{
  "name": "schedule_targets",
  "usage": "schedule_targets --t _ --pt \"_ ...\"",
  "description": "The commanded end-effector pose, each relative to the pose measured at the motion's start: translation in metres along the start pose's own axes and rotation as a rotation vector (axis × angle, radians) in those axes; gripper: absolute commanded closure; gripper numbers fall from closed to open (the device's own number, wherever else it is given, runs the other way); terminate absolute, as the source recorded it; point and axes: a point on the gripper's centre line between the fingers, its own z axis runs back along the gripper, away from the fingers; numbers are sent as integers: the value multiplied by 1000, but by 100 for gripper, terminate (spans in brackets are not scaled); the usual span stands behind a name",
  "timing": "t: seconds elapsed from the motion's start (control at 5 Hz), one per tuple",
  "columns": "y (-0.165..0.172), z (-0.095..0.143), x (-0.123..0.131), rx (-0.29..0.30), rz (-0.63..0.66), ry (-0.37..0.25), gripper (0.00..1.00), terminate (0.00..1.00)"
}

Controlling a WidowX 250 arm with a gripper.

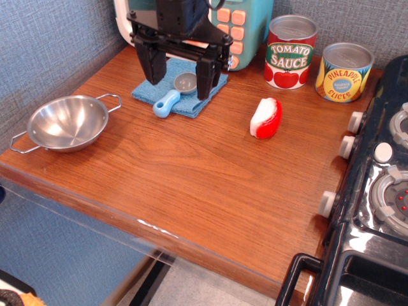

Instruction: Put thing inside the bowl to the right of the cloth

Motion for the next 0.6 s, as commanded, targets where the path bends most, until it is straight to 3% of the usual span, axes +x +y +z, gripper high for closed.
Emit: schedule_targets --t 0.0,0.2,0.4 --pt "10 7 -11 -37 -66 3 0 0" --pt "10 7 -11 -37 -66 3 0 0" --pt "10 7 -11 -37 -66 3 0 100"
